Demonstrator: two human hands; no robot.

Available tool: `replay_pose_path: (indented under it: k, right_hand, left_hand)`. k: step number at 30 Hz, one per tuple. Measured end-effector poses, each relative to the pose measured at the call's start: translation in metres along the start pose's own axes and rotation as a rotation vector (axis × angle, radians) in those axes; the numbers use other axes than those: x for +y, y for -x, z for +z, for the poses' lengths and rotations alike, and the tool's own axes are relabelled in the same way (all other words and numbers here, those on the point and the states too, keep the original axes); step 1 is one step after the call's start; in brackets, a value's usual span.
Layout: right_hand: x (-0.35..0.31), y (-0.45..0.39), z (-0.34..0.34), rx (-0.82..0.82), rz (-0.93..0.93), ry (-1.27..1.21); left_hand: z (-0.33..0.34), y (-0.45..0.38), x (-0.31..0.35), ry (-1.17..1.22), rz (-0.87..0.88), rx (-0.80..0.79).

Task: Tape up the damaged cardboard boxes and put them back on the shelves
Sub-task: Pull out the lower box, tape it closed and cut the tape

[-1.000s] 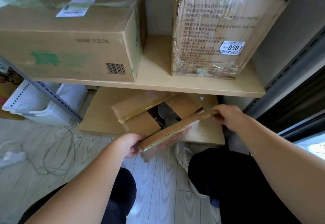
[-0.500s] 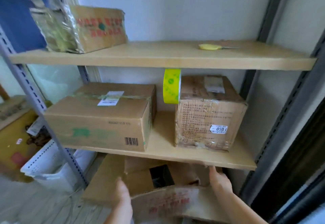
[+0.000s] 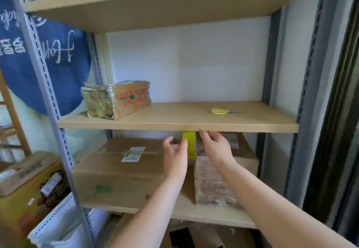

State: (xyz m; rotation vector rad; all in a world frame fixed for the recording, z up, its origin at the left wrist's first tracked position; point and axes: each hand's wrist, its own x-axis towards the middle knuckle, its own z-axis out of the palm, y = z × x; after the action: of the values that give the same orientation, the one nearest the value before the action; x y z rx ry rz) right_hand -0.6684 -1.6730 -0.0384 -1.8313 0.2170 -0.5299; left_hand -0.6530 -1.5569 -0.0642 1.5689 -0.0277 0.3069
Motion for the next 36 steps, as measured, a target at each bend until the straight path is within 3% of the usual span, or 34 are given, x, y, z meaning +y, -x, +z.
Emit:
replay_pose_path:
  k: [3, 7, 11, 14, 18, 21, 23, 26, 30, 33, 36]
  right_hand:
    - [-0.007, -0.008, 0.015, -0.101, 0.116, -0.086]
    - [-0.013, -0.011, 0.019, -0.105, 0.319, -0.315]
    - [-0.040, -0.014, 0.018, -0.122, 0.436, -0.398]
    - [-0.062, -0.016, 0.011, -0.194, 0.450, -0.361]
    - [-0.091, -0.017, -0.009, -0.327, 0.471, -0.127]
    - [-0.099, -0.013, -0.014, -0.442, 0.355, 0.095]
    - [-0.098, -0.007, -0.018, -0.406, 0.293, 0.115]
    - [-0.071, 0.006, -0.034, -0.295, 0.151, 0.097]
    - [0.003, 0.038, -0.051, -0.258, -0.057, 0.403]
    - [0.079, 0.062, -0.057, -0.278, -0.014, 0.462]
    - [0.149, 0.081, -0.059, -0.284, 0.137, 0.298]
  left_hand:
    - [0.016, -0.013, 0.022, -0.020, -0.154, -0.148]
    - [0.015, -0.029, 0.035, 0.076, -0.217, -0.138]
    - [0.019, -0.030, 0.060, 0.014, -0.244, -0.143]
    - [0.021, -0.032, 0.086, -0.016, -0.223, -0.109]
    - [0.016, -0.023, 0.099, -0.016, -0.233, -0.149]
    - [0.017, 0.000, 0.095, -0.075, -0.155, -0.183]
    - [0.011, 0.011, 0.087, -0.091, -0.128, -0.186]
    - [-0.003, 0.034, 0.061, 0.017, -0.256, -0.301]
    - [-0.013, 0.094, -0.002, 0.130, -0.436, -0.515]
    - [-0.014, 0.138, -0.057, 0.165, -0.512, -0.658]
    - [-0.012, 0.182, -0.122, 0.145, -0.611, -0.704]
